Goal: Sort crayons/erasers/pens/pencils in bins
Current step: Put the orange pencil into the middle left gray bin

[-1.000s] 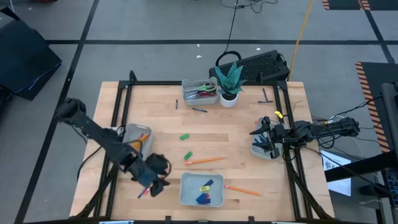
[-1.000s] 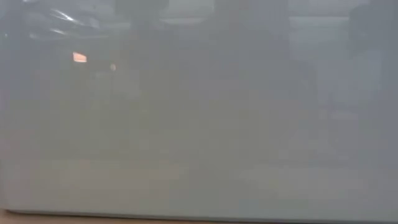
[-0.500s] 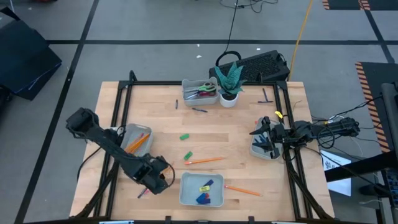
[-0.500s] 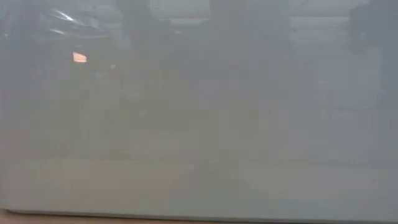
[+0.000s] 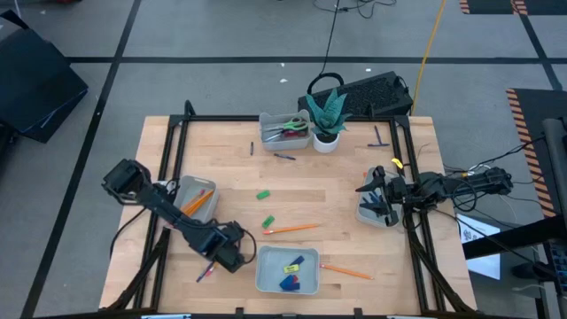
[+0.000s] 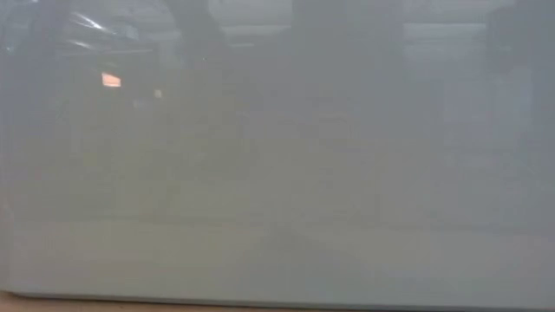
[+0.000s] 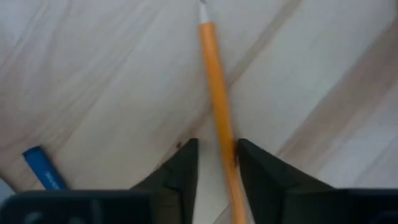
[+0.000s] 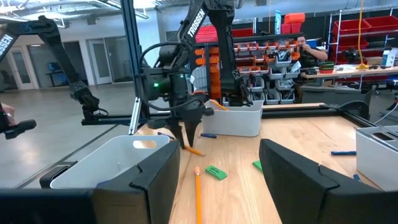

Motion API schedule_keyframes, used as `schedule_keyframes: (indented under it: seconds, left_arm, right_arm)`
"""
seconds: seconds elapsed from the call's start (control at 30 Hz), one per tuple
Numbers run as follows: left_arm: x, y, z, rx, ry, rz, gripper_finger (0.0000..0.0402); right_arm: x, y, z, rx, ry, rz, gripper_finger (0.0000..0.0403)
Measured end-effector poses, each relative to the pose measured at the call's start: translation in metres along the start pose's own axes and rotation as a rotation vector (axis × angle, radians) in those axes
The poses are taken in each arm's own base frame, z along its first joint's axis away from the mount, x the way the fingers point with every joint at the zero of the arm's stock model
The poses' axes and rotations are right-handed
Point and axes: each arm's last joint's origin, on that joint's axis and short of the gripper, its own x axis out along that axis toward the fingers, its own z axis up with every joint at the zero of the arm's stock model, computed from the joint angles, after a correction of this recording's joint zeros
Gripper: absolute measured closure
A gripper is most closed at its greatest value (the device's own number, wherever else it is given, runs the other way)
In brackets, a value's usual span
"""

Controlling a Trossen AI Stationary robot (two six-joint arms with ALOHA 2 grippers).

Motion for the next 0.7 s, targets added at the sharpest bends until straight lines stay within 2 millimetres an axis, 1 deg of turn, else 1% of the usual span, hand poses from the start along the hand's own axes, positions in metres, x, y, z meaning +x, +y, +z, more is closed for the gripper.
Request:
schedule_keyframes:
  seconds: [0.13, 0.2, 0.27, 0.37, 0.47, 0.5, 0.53, 0.63, 0.7]
  left_arm:
    - [0.001, 0.002, 0.003, -0.022, 0.008, 0.006, 0.0364]
    - [0.001, 0.002, 0.004, -0.024, 0.007, 0.007, 0.0387]
    - [0.001, 0.002, 0.006, -0.029, 0.009, 0.007, 0.0386]
    - [0.0, 0.004, 0.01, -0.036, 0.012, -0.001, 0.0374]
    - [-0.008, 0.006, 0.017, -0.037, 0.01, -0.031, 0.0373]
    - [-0.01, 0.008, 0.021, -0.03, -0.014, -0.03, 0.0376]
    - [-0.015, 0.009, 0.026, -0.026, -0.041, -0.037, 0.0381]
    - [-0.042, 0.011, 0.041, -0.008, -0.118, -0.101, 0.0393]
    - [-0.056, 0.019, 0.048, 0.008, -0.123, -0.1, 0.0391]
  right_arm:
    - [0.0, 0.0, 0.0, 0.0, 0.0, 0.0, 0.019]
    - [0.0, 0.0, 0.0, 0.0, 0.0, 0.0, 0.019]
    - [0.0, 0.0, 0.0, 0.0, 0.0, 0.0, 0.019]
    - [0.0, 0.0, 0.0, 0.0, 0.0, 0.0, 0.019]
    - [0.0, 0.0, 0.0, 0.0, 0.0, 0.0, 0.019]
    - [0.0, 0.0, 0.0, 0.0, 0.0, 0.0, 0.019]
    - [0.0, 0.0, 0.0, 0.0, 0.0, 0.0, 0.019]
    - [0.0, 0.0, 0.0, 0.0, 0.0, 0.0, 0.019]
    - [0.0, 0.0, 0.0, 0.0, 0.0, 0.0, 0.019]
